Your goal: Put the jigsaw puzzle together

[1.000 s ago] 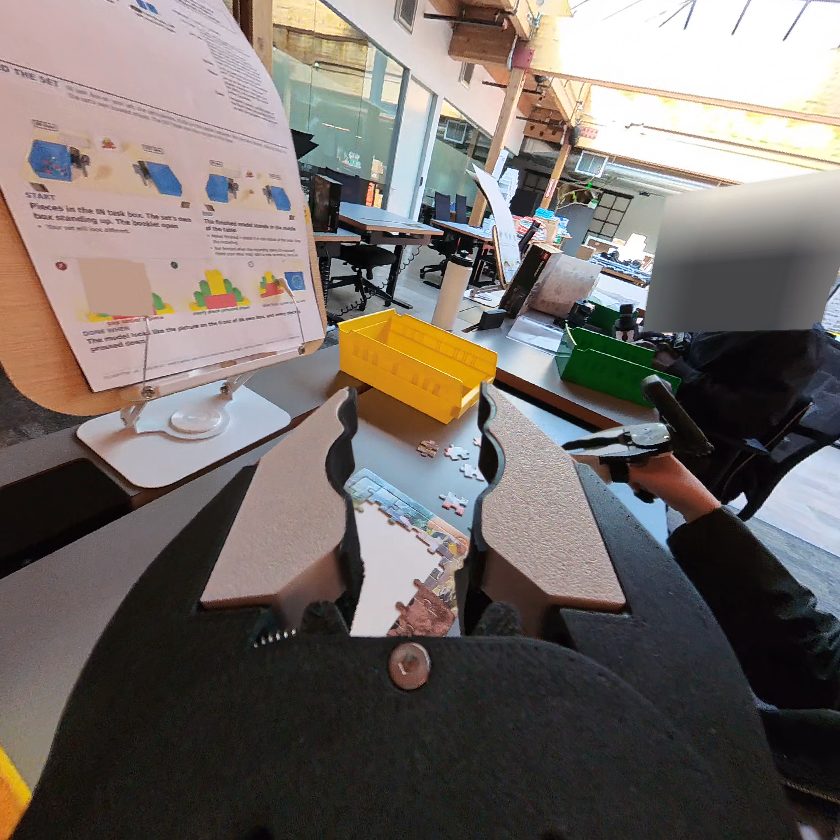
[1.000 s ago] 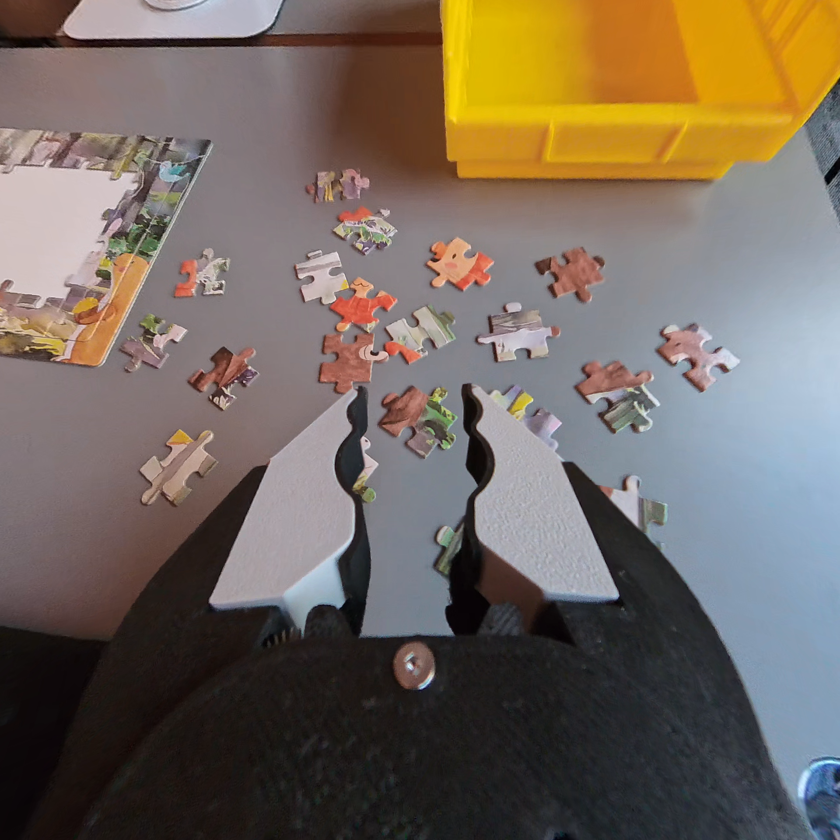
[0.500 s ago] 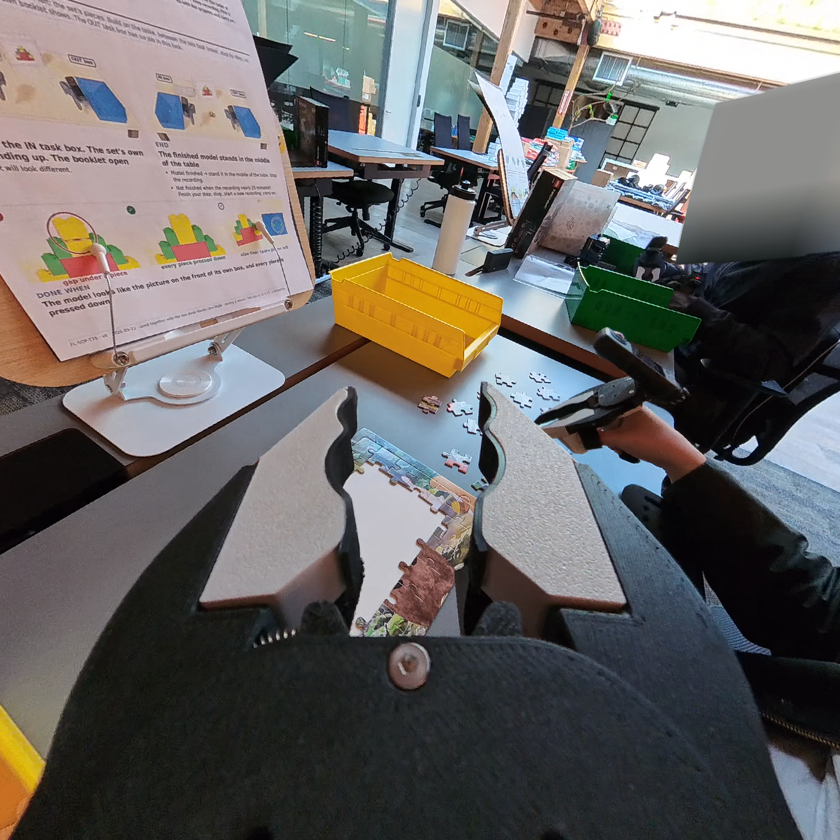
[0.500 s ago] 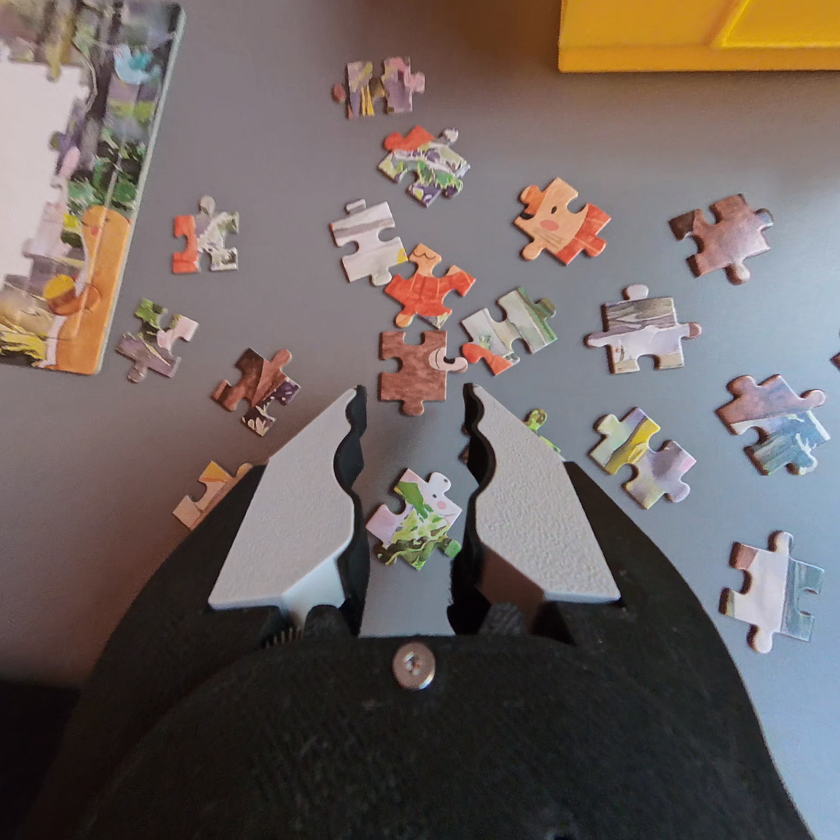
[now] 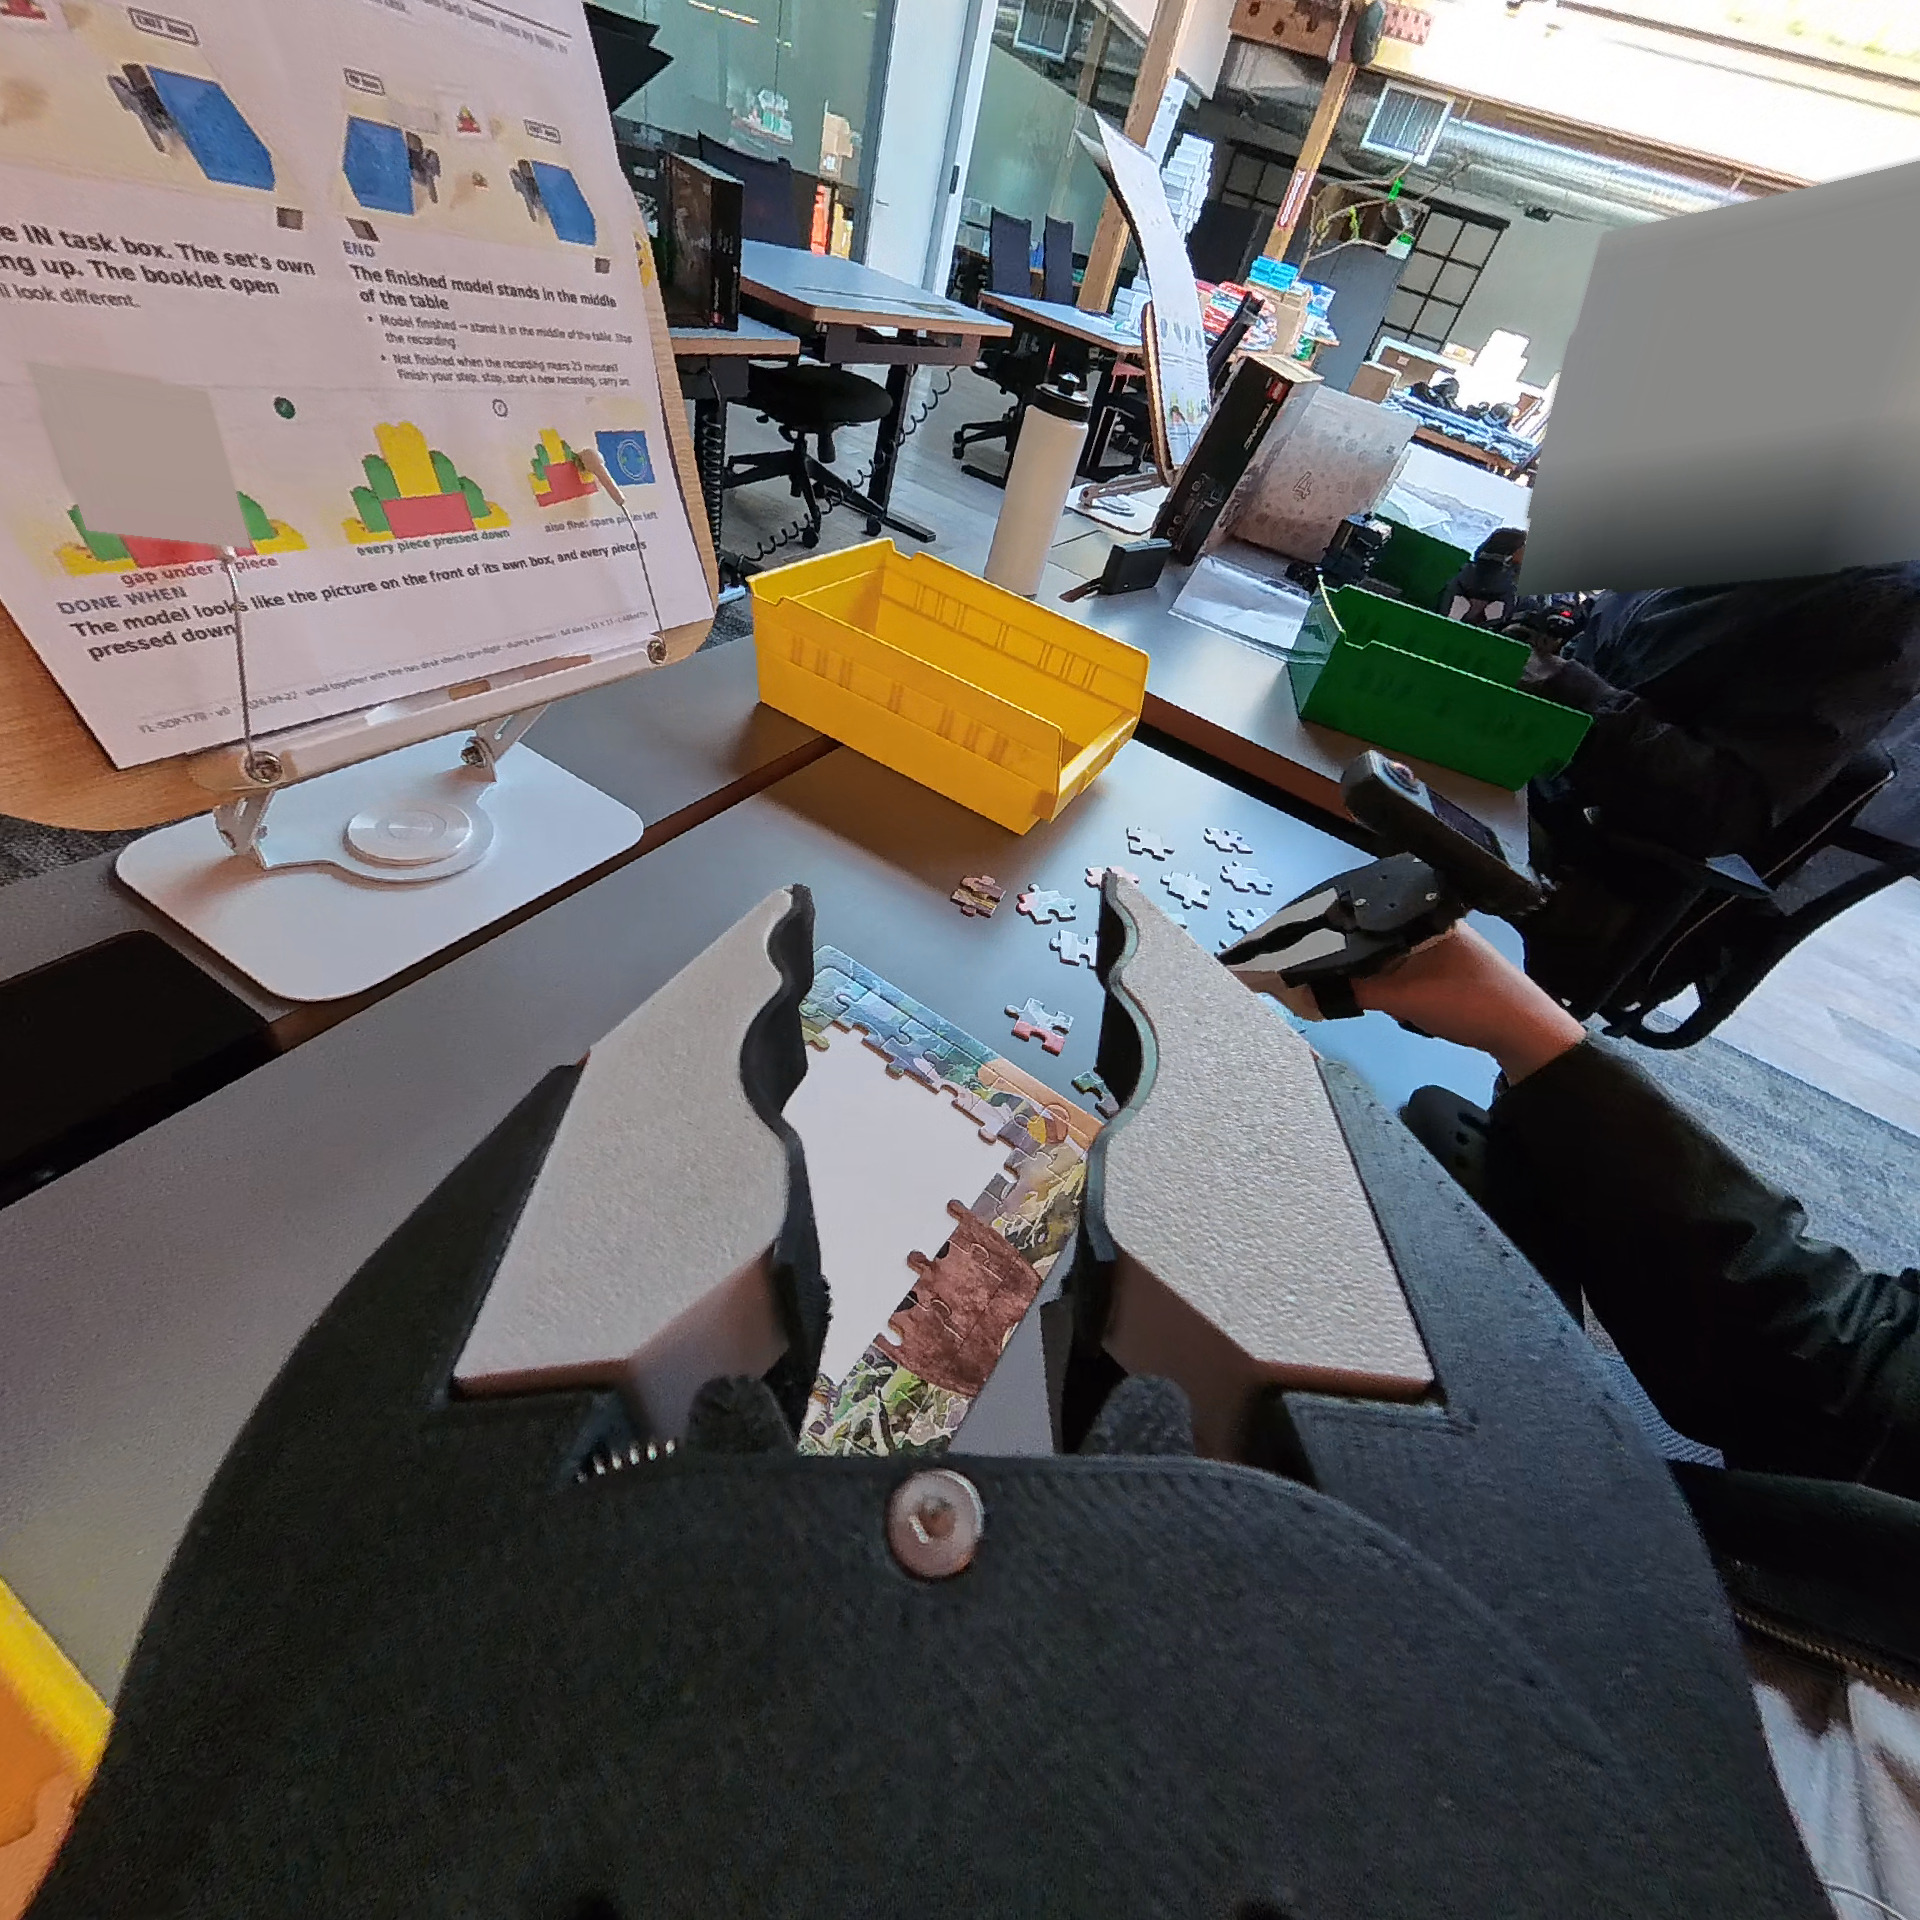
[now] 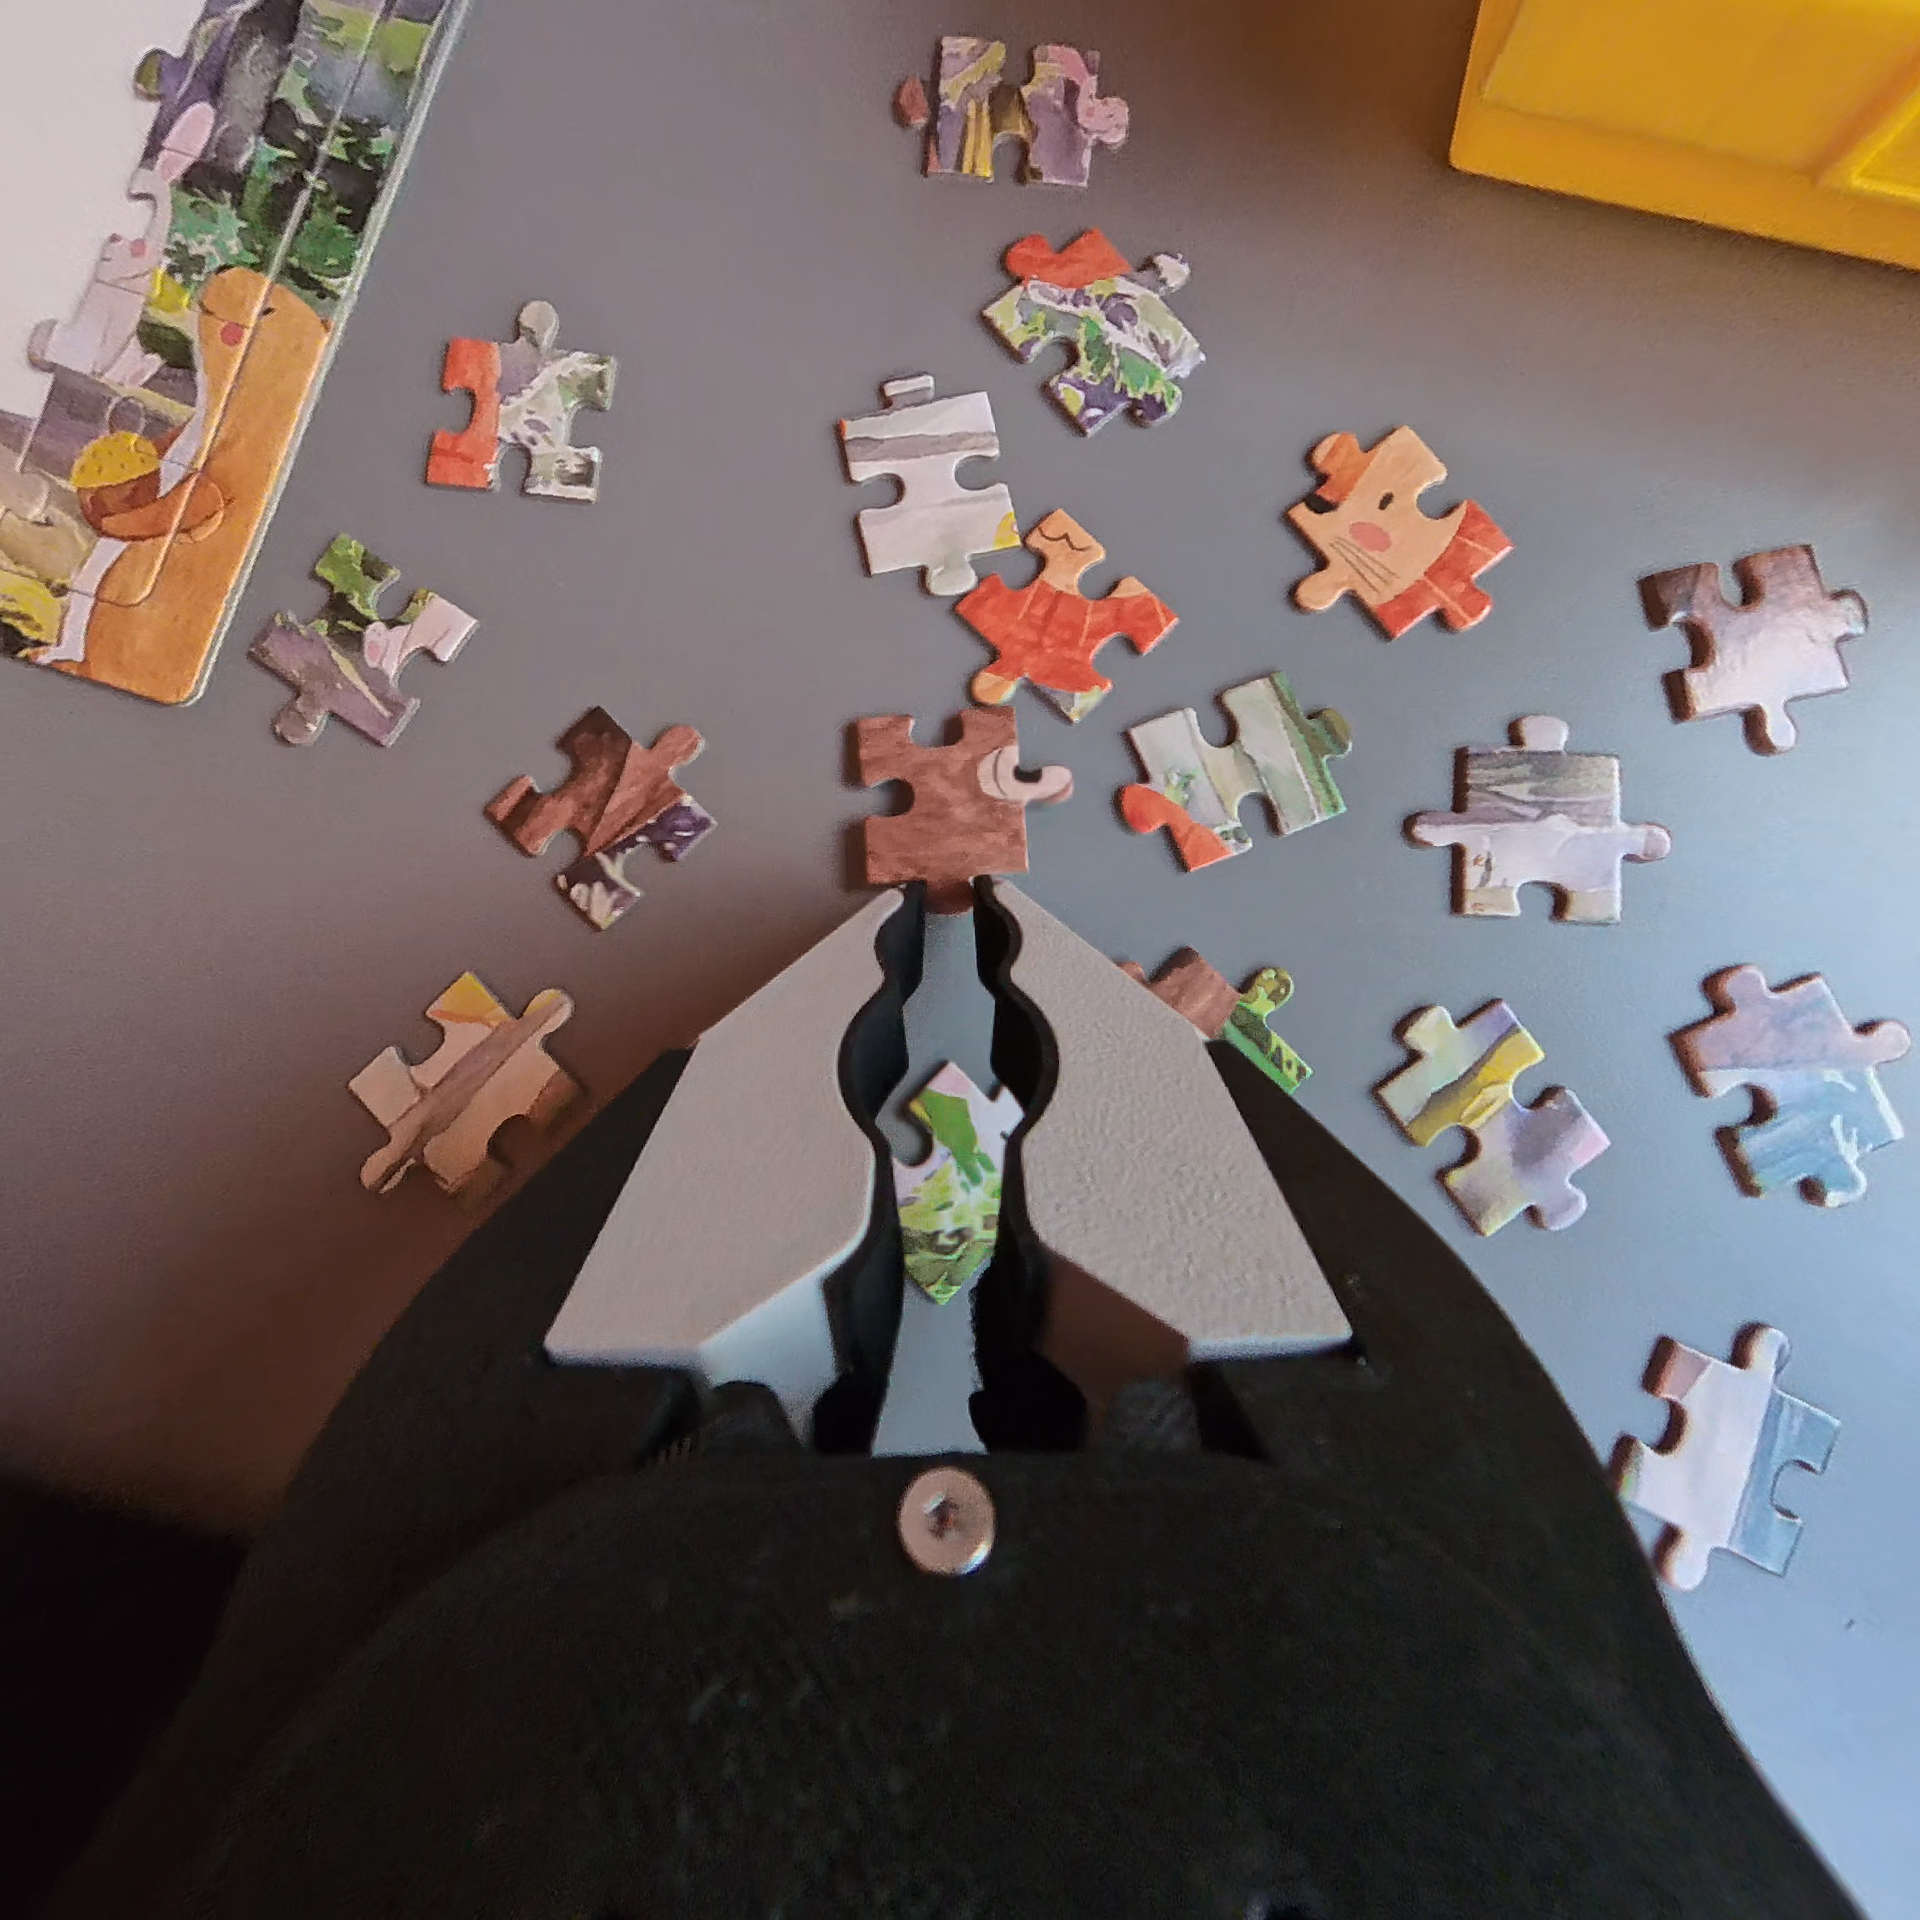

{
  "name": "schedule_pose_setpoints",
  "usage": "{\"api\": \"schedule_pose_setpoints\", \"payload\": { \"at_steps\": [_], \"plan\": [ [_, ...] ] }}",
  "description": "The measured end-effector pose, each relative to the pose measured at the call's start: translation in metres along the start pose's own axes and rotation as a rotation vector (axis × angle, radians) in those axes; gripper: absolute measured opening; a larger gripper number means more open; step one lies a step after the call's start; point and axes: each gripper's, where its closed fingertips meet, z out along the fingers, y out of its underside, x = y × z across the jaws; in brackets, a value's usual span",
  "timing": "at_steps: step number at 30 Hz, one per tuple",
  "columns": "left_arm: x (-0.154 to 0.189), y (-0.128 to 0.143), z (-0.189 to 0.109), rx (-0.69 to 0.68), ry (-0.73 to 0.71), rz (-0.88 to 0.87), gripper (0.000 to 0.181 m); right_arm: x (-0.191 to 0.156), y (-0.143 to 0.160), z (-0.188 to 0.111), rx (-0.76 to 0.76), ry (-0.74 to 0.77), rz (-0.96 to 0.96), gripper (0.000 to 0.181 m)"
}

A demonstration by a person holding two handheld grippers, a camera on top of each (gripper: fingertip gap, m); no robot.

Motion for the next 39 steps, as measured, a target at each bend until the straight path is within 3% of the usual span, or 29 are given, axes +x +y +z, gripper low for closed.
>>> {"api": "schedule_pose_setpoints", "payload": {
  "at_steps": [4, 9, 12, 16, 22, 25, 30, 39],
  "plan": [
    [-0.002, 0.000, -0.001, 0.001, -0.002, -0.002, 0.053, -0.004, -0.003, -0.003, -0.022, 0.015, -0.100, 0.009],
    [-0.004, 0.000, -0.003, 0.003, -0.002, -0.008, 0.053, 0.003, -0.001, -0.004, -0.025, -0.027, -0.071, 0.009],
    [-0.006, 0.000, -0.003, 0.004, -0.004, -0.015, 0.053, 0.003, 0.001, -0.009, -0.013, -0.087, -0.080, 0.009],
    [-0.008, 0.003, -0.001, -0.004, -0.005, -0.019, 0.053, -0.023, 0.009, -0.010, 0.010, -0.288, -0.272, 0.009],
    [-0.007, 0.007, 0.003, -0.023, -0.006, -0.012, 0.053, -0.031, 0.006, -0.014, 0.081, -0.407, -0.446, 0.009],
    [-0.008, 0.010, 0.006, -0.037, -0.010, -0.010, 0.053, -0.013, -0.002, -0.018, 0.093, -0.358, -0.435, 0.029],
    [-0.009, 0.012, 0.008, -0.047, -0.012, -0.011, 0.053, 0.030, -0.014, -0.052, 0.219, -0.280, -0.367, 0.021],
    [-0.015, 0.017, 0.011, -0.067, -0.029, -0.021, 0.053, 0.059, 0.042, -0.034, -0.010, -0.219, -0.470, 0.025]
  ]
}}
